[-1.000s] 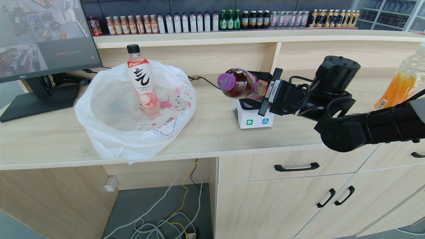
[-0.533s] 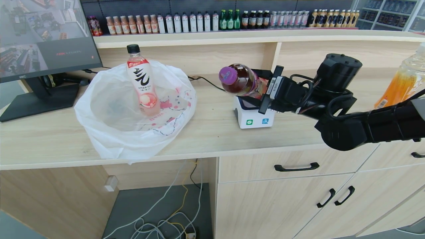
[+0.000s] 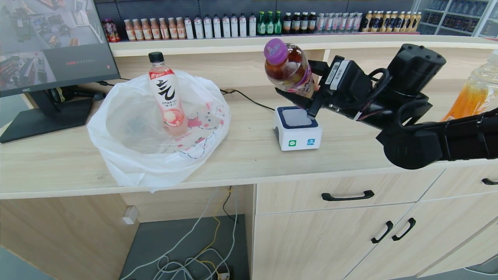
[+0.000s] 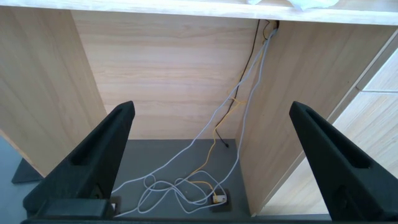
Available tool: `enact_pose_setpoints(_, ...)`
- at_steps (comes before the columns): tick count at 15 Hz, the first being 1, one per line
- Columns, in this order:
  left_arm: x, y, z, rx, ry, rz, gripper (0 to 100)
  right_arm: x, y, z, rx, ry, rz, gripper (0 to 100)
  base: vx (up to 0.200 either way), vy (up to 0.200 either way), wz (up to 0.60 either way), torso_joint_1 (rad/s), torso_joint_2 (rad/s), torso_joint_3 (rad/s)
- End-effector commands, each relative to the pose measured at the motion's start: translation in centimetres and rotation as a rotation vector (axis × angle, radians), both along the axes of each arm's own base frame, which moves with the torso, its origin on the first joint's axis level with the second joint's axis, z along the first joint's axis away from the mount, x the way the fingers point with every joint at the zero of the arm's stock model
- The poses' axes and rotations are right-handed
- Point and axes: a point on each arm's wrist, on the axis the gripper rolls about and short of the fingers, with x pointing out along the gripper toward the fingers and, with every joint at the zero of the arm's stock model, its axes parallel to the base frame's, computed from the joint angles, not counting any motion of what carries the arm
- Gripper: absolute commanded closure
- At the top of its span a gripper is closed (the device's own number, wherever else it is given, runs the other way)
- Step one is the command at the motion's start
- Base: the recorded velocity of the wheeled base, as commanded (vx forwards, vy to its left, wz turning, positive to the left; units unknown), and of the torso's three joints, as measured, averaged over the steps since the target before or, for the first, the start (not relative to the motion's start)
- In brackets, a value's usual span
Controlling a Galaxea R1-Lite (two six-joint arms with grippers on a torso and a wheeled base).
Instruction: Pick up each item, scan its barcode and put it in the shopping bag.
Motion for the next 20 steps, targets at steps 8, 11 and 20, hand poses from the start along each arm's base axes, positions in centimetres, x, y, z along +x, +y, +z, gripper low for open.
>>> enact_pose_setpoints(8,0.0,0.0,0.0,0.000,0.000,0.001,0,-2.2,-2.2,-1.8,0.556,0.284,-0.127,100,0.000,0.000,0.00,0.000,0.00,0.000)
enact_pose_setpoints(11,0.0,0.0,0.0,0.000,0.000,0.000,0,-2.8,-2.6,-3.0,0.634,0.345,-0.116,100,0.000,0.000,0.00,0.000,0.00,0.000)
enact_pose_setpoints(20,0.0,0.0,0.0,0.000,0.000,0.001,0,-5.3,-2.6,-1.8,0.887,0.436,-0.128,100,0.000,0.000,0.00,0.000,0.00,0.000)
